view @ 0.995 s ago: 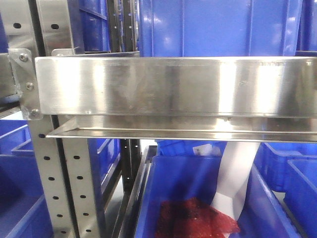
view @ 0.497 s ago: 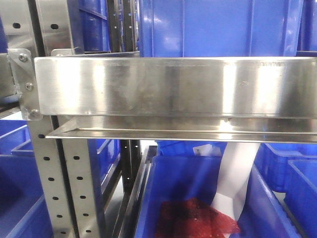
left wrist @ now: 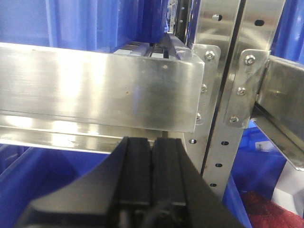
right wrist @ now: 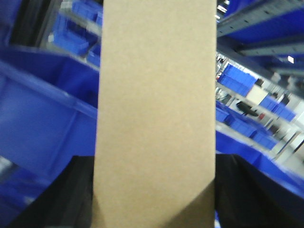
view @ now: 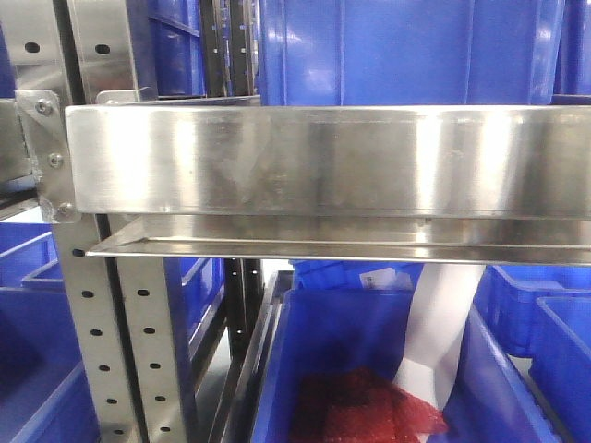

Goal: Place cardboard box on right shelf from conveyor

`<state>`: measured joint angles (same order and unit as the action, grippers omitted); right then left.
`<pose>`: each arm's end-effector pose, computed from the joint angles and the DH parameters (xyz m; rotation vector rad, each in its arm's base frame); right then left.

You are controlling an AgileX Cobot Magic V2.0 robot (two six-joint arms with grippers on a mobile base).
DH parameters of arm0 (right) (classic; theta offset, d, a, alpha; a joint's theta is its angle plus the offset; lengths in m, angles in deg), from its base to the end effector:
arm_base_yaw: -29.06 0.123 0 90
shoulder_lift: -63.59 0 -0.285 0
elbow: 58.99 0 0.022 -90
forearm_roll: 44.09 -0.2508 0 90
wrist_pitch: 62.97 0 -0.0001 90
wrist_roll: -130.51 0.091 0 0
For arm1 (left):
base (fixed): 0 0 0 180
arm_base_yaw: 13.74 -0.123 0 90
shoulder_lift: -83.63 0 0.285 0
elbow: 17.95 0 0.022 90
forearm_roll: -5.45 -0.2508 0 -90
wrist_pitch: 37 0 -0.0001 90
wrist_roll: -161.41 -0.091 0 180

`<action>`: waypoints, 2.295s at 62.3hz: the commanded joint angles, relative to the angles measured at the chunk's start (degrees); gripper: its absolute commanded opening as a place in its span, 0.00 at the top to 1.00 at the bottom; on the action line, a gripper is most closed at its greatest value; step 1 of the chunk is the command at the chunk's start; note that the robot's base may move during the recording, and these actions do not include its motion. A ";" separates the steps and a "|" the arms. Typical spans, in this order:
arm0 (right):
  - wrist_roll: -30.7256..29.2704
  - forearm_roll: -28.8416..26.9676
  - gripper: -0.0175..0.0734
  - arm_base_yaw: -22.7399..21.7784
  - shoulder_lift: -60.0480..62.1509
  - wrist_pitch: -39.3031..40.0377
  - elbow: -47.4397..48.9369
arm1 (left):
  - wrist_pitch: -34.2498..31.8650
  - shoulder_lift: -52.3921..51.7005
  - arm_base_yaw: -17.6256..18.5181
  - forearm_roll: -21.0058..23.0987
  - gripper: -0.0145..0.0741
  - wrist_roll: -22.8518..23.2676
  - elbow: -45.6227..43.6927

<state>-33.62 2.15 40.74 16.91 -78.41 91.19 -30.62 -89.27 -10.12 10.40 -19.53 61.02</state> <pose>0.1332 0.0096 0.4144 -0.3900 1.4874 -0.3925 0.0566 -0.0045 0.1934 0.0024 1.6142 -0.1103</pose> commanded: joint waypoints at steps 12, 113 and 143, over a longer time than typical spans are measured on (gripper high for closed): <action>-0.55 16.29 0.37 7.89 -8.55 4.14 2.82 | -4.65 -0.57 -0.04 0.27 0.97 0.29 -0.16; -0.35 33.71 0.41 14.65 -22.81 7.50 -5.15 | -4.65 -0.57 -0.04 0.27 0.97 0.29 -0.16; 1.14 33.22 0.15 14.84 -21.47 6.70 -5.91 | -4.65 -0.57 -0.04 0.27 0.97 0.29 -0.16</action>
<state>-32.88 34.14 55.50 -6.11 -74.29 84.01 -30.62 -89.27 -10.12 10.40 -19.53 61.02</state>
